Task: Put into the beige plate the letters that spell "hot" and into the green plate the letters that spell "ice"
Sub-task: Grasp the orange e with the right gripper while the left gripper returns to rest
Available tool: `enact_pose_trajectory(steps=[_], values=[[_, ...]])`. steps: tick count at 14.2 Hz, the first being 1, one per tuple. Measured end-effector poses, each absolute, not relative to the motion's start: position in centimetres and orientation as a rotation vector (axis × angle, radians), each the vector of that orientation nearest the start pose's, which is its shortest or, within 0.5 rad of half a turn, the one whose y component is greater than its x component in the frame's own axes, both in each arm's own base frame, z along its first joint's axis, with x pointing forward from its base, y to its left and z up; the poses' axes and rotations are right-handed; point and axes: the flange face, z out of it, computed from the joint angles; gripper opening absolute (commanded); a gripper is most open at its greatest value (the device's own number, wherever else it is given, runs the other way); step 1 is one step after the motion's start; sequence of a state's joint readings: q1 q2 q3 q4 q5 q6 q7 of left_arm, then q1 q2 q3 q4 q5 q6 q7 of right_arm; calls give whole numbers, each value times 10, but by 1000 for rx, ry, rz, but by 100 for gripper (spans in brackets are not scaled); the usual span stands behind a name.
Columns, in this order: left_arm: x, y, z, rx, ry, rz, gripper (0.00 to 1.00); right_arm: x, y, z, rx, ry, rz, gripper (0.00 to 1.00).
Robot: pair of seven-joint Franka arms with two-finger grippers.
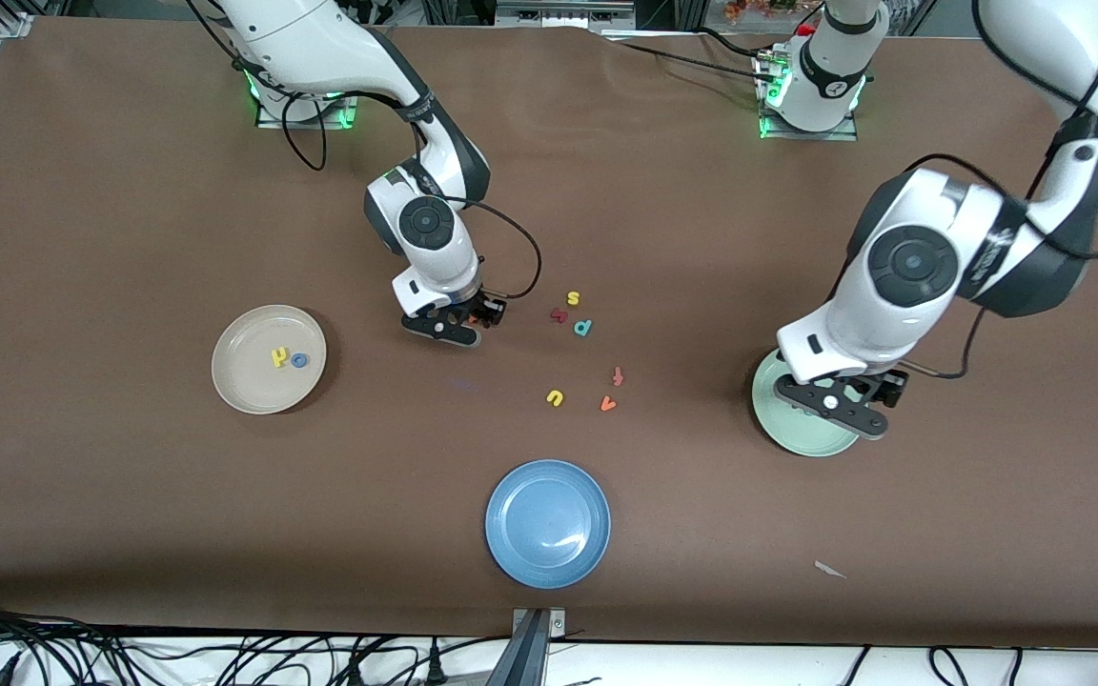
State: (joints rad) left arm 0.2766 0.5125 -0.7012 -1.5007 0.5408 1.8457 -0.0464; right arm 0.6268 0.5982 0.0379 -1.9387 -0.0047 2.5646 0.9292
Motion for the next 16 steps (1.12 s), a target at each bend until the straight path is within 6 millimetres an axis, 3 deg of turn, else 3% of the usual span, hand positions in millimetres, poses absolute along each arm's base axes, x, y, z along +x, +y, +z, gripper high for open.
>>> enact_pose_trajectory(steps=[4, 7, 12, 16], values=[[658, -166, 477, -2998, 573, -55, 100, 491, 384, 175, -3083, 414, -8, 39], [646, -133, 517, -3079, 392, -26, 100, 489, 382, 176, -3088, 415, -1, 31], [609, -82, 578, -3011, 210, -50, 100, 484, 388, 176, -3086, 398, 5, 15], [574, -67, 601, -3103, 131, -62, 100, 483, 388, 177, -3084, 397, 3, 1]])
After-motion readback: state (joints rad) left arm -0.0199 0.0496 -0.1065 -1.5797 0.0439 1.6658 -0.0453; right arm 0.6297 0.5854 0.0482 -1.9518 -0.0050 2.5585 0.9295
